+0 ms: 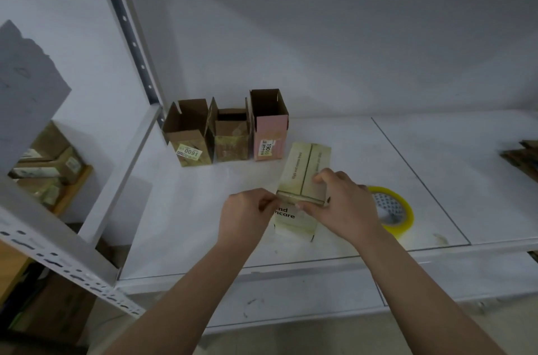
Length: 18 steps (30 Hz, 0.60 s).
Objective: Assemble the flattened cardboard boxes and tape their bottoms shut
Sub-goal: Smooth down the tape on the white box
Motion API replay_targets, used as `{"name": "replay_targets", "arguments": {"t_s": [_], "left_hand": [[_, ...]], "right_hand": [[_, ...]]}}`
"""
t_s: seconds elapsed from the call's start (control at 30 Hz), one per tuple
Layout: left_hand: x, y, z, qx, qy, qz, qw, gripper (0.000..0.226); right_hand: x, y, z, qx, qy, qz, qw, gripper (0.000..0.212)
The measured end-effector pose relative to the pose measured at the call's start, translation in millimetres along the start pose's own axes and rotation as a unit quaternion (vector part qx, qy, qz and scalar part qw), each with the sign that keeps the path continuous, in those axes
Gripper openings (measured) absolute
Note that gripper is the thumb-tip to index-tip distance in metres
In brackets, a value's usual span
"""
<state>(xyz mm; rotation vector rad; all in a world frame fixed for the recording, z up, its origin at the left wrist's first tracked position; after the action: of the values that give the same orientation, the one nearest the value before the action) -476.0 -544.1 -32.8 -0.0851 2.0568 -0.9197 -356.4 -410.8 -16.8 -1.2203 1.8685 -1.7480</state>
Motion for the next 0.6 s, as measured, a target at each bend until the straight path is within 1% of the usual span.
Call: {"name": "replay_targets", "arguments": {"t_s": [0.03, 0.1, 0.17, 0.2, 0.3, 0.33, 0.4, 0.47, 0.6], "left_hand": [[-2, 1, 1, -0.005, 0.014, -0.010, 1.000, 0.011], [-5, 3, 3, -0.006, 0.024, -0.013, 1.000, 0.011], [-2, 4, 3, 0.008, 0.014, 0.018, 1.000, 0.010], [1, 5, 3, 0.027, 0.005, 0.042, 0.999, 0.011], [12, 11, 4, 0.119, -0.037, 0.122, 0.985, 0.015], [19, 11, 3, 0.135, -0.057, 0.143, 0.979, 0.017], [32, 10, -1, 0.137, -0.079, 0.139, 0.978, 0.016], [33, 10, -6, 0.136, -0.066, 0.115, 0.982, 0.011], [12, 14, -19, 0.150, -0.018, 0.104, 0.983, 0.005]], "right_hand": [[0, 0, 0, 0.000, 0.001, -0.001, 1.000, 0.063], [0, 0, 0, 0.003, 0.003, 0.002, 1.000, 0.062], [-2, -1, -1, 0.004, 0.008, -0.002, 1.000, 0.061], [-2, -1, -1, 0.005, 0.010, -0.005, 1.000, 0.061], [-3, -1, -1, 0.007, 0.014, -0.011, 1.000, 0.062], [-2, 0, 0, 0.008, 0.016, -0.012, 1.000, 0.063], [-3, 0, 1, 0.009, 0.020, -0.018, 1.000, 0.063], [-3, 0, 2, 0.009, 0.021, -0.023, 0.999, 0.063], [-2, -1, 2, 0.002, 0.016, -0.021, 1.000, 0.062]]}}
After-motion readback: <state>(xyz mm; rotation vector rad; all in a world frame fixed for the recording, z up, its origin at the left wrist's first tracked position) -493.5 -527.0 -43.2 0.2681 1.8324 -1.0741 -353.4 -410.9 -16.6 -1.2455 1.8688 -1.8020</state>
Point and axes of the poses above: each hand's wrist, its own z-axis away from the middle knuckle, its own y-axis out of the palm, x = y × z, the point moved 10 cm from there along -z, towards the middle knuckle, and after that the axes turned 7 degrees about -x, right-handed, at the moved point
